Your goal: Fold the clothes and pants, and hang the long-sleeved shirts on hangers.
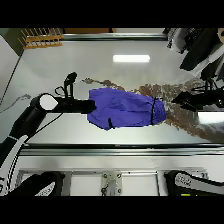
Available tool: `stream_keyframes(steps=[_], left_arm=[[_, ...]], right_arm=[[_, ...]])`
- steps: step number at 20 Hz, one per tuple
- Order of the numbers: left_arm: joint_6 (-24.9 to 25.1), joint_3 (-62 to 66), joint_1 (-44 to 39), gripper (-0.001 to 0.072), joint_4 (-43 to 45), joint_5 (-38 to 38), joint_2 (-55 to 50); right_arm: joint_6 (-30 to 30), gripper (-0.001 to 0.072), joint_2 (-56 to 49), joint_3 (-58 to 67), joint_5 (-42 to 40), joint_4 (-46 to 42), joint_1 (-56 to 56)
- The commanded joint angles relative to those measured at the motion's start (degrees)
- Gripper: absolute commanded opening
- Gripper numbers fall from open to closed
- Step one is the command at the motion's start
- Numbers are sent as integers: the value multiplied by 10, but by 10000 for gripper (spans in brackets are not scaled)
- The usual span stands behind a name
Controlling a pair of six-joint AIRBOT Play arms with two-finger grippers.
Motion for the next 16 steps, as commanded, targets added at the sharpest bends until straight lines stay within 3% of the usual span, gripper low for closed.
stream_keyframes(steps=[1,11,16], left_arm=[[-1,1,-32,6,0,14,3],[-27,1,-41,6,2,16,3],[-27,1,-41,6,1,16,3]], right_arm=[[-131,720,-73,1,12,96,-19],[-237,720,-168,1,16,120,-3],[-234,720,-190,1,16,124,-2]])
